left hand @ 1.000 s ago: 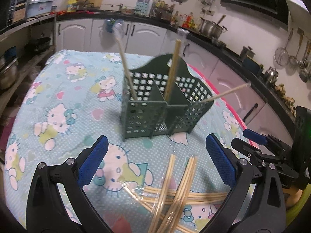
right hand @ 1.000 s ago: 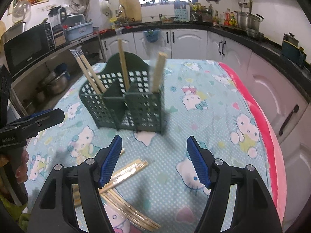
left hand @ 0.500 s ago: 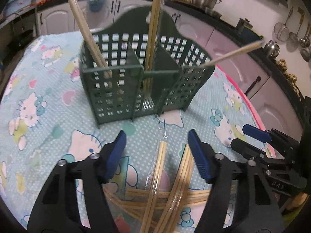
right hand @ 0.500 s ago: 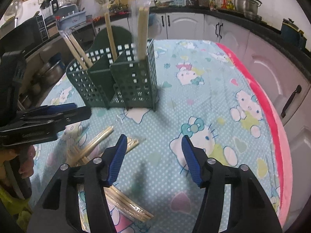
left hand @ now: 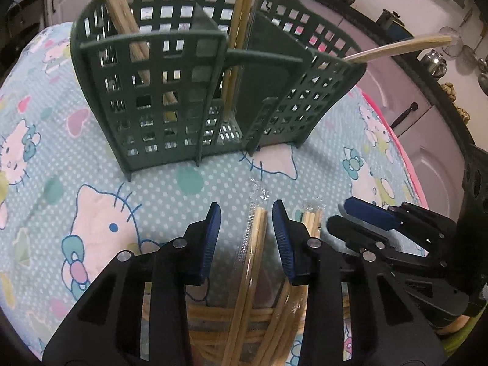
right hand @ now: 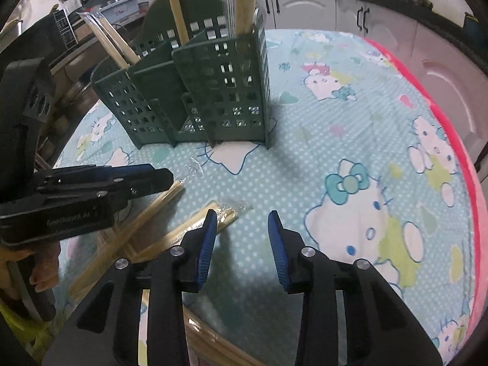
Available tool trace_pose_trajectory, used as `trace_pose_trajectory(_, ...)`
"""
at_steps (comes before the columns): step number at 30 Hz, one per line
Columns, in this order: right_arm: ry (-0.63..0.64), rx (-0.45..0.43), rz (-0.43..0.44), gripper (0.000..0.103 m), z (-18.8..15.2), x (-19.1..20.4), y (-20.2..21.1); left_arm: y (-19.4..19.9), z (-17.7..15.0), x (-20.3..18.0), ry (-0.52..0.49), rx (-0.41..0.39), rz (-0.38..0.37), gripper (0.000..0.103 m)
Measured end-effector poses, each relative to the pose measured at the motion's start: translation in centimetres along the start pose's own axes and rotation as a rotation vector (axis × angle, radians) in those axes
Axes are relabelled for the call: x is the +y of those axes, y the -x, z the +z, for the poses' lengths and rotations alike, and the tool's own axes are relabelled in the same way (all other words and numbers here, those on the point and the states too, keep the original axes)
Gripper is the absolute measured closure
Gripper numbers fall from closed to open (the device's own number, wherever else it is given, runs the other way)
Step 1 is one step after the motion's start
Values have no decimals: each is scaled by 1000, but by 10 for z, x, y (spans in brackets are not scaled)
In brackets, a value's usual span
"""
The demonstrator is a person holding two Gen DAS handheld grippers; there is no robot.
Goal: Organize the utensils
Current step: 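Close the left gripper on a chopstick while the right gripper grasps another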
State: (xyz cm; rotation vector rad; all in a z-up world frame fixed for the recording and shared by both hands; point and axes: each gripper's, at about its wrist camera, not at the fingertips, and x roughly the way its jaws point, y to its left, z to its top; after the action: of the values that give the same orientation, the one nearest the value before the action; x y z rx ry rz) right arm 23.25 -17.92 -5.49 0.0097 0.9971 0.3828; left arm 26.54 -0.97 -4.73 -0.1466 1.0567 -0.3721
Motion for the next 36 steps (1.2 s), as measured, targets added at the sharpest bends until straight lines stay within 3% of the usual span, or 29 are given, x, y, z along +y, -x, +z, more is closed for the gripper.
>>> trace_pose_trajectory(6, -33, 15, 17, 71, 7, -3, -14, -10, 3, 4, 6, 18, -4, 74)
trace_pose_trajectory(11, -74, 22, 48, 78, 12, -12, -20, -14, 8, 5, 9, 21, -6, 74)
trace_pose_trajectory(16, -94, 23, 110, 92, 13, -14, -23, -17, 13, 6, 14, 25, -7, 74)
trace_pose_trajectory(22, -159, 14, 154, 98, 11, -27, -19, -24, 21, 7, 19, 34, -23, 75)
trace_pose_trajectory(29, -206, 6, 126, 99, 9, -45, -9, -27, 26, 16, 43, 39, -31, 95)
trace_pose_trajectory(36, -251, 0, 104, 97, 4, -60, -2, -16, 25, 31, 70, 16, -62, 100)
